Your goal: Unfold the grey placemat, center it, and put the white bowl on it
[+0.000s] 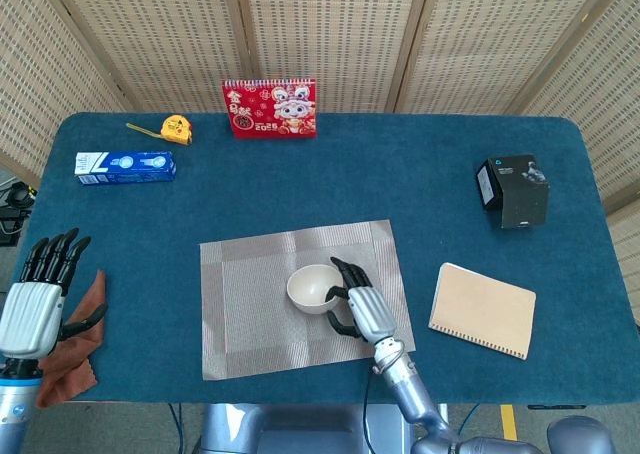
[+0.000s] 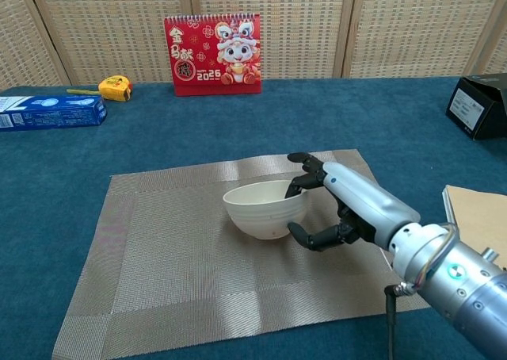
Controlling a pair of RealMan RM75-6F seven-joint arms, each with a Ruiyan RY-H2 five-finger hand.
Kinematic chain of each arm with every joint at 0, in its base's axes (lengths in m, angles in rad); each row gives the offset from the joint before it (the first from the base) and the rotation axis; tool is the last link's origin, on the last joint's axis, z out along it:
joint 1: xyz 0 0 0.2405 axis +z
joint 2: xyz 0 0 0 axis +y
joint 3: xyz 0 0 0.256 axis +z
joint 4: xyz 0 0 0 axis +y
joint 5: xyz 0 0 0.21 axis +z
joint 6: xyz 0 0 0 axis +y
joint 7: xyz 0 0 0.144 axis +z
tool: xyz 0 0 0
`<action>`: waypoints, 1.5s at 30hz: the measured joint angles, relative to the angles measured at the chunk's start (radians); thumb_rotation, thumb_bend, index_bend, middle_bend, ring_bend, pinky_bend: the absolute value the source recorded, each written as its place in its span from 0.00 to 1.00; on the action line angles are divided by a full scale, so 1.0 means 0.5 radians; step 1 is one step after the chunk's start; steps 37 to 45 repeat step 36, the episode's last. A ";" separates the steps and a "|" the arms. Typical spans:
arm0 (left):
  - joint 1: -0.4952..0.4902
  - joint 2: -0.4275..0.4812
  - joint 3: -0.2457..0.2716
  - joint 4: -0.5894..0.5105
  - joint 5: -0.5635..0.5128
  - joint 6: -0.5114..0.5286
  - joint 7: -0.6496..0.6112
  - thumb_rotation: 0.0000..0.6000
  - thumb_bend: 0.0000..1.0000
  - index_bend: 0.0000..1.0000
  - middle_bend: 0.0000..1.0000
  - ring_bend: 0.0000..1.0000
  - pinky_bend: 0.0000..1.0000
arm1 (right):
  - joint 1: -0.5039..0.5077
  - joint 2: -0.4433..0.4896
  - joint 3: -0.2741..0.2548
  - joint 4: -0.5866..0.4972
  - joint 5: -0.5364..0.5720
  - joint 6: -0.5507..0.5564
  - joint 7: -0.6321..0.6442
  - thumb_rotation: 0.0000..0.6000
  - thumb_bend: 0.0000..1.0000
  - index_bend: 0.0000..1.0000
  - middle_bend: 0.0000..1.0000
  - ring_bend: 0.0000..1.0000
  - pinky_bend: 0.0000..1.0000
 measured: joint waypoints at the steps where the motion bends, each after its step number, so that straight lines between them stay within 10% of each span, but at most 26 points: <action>1: 0.000 0.000 -0.001 0.000 0.000 0.000 0.000 1.00 0.18 0.06 0.00 0.00 0.00 | -0.001 -0.005 -0.004 0.008 -0.001 -0.002 0.001 1.00 0.54 0.66 0.00 0.00 0.00; 14: 0.002 0.003 -0.006 0.001 0.001 -0.004 0.001 1.00 0.18 0.05 0.00 0.00 0.00 | -0.044 0.031 -0.037 0.072 -0.071 0.094 -0.140 1.00 0.44 0.37 0.00 0.00 0.00; 28: -0.001 -0.020 0.005 0.008 0.010 -0.025 0.076 1.00 0.18 0.05 0.00 0.00 0.00 | -0.208 0.571 -0.020 -0.102 -0.141 0.337 -0.261 1.00 0.24 0.20 0.00 0.00 0.00; 36: 0.010 -0.066 0.025 0.040 0.005 -0.033 0.201 1.00 0.18 0.00 0.00 0.00 0.00 | -0.391 1.013 -0.072 -0.153 -0.185 0.484 -0.164 1.00 0.15 0.16 0.00 0.00 0.00; 45: 0.010 -0.066 0.025 0.040 0.005 -0.033 0.201 1.00 0.18 0.00 0.00 0.00 0.00 | -0.391 1.013 -0.072 -0.153 -0.185 0.484 -0.164 1.00 0.15 0.16 0.00 0.00 0.00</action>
